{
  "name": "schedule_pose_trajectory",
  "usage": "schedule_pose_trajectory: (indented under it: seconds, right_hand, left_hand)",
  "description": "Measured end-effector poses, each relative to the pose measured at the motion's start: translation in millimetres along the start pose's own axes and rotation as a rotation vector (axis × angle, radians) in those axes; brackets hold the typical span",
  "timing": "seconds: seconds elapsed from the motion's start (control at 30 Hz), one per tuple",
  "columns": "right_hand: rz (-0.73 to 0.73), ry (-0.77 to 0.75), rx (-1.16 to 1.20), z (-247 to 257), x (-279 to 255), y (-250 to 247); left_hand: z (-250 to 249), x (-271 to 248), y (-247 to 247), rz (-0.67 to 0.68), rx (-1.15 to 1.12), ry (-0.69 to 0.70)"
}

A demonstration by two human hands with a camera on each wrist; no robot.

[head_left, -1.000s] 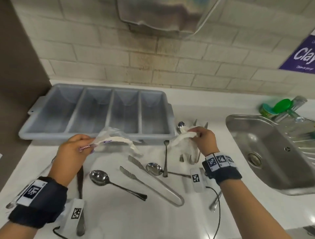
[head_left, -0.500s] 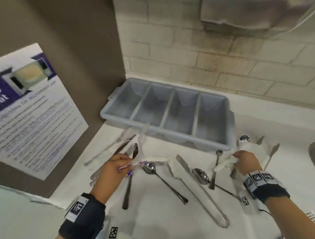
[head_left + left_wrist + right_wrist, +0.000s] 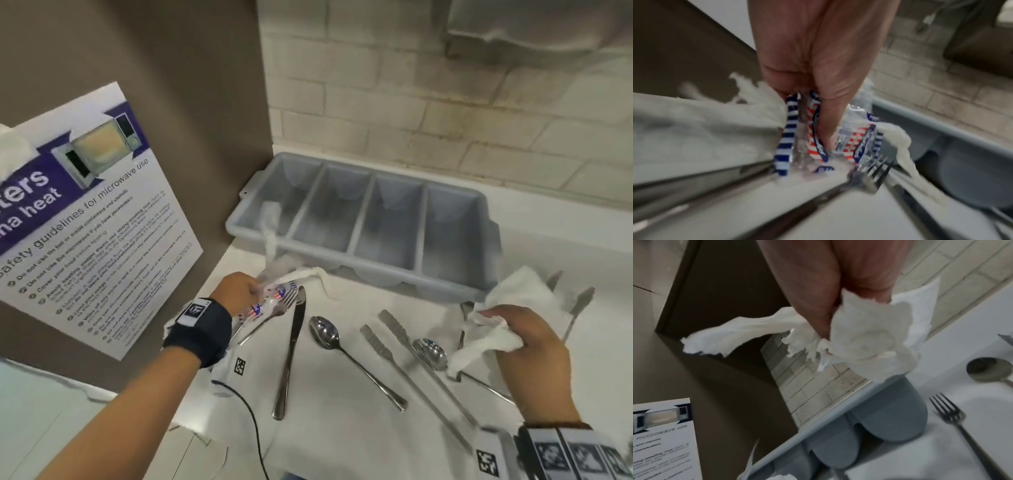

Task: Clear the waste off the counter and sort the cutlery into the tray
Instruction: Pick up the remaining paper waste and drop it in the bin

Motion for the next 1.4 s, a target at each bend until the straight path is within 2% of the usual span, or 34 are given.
schedule_pose_trajectory:
  seconds: [0.17,0.3,0.4,0.57,0.67,0.73,0.8,0.87,0.93,1.03,1.17,1.27,1.4]
  right_hand:
    - [0.033,0.021,0.112,3,-43,29]
    - [0.055,0.042,0.068,-3,-65,39]
    - [-0.012,0.074,0.047,7,-81,32]
    - [-0.14,0.33,0.228,6,-114,19]
    - [-0.201,0.323,0.225,6,-134,3]
    - [-0.238,0.336,0.165,8,-147,-14]
    - [-0.292,0.357,0.073,6,-162,-35]
    - [-0.367,0.378,0.014,3,-183,-60]
    - [-0.45,0.367,-0.016,2,-212,-86]
    - [-0.579,0.394,-0.013,-11,-268,-119]
    - [-0.729,0.617,-0.011,-55,-368,-148]
    - [-0.797,0.788,-0.024,-87,-435,-156]
    - [-0.916,1.005,-0.054,-139,-518,-151]
  left_hand:
    - [11,4,12,-0.068,0.124,0.073]
    - [8,3,9,-0.103,0.092,0.134]
    - [8,1,2,-0.149,0.035,0.147]
    - [2,-16,-27,-0.306,-0.085,0.2]
    - [-27,-43,-50,-0.376,-0.159,0.313]
    - [-56,-69,-61,-0.373,-0.219,0.417]
    - [-88,-100,-59,-0.291,-0.367,0.496]
    - [-121,-133,-39,-0.106,-0.527,0.556]
    - [-150,-162,1,0.079,-0.548,0.613]
    - [-183,-208,79,0.341,-0.44,0.694]
    - [-209,-284,185,0.7,-0.277,0.765]
    - [-211,-330,263,0.852,-0.194,0.791]
    - [-201,-363,381,0.982,0.095,0.924]
Point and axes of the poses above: each hand's wrist, its own x-axis towards the middle knuckle, its own y-axis out of the palm, z = x × y, the point moved 7 cm from there along x, towards the middle knuckle, and after that the axes turned 1 degree about y, right-handed, at the moved point
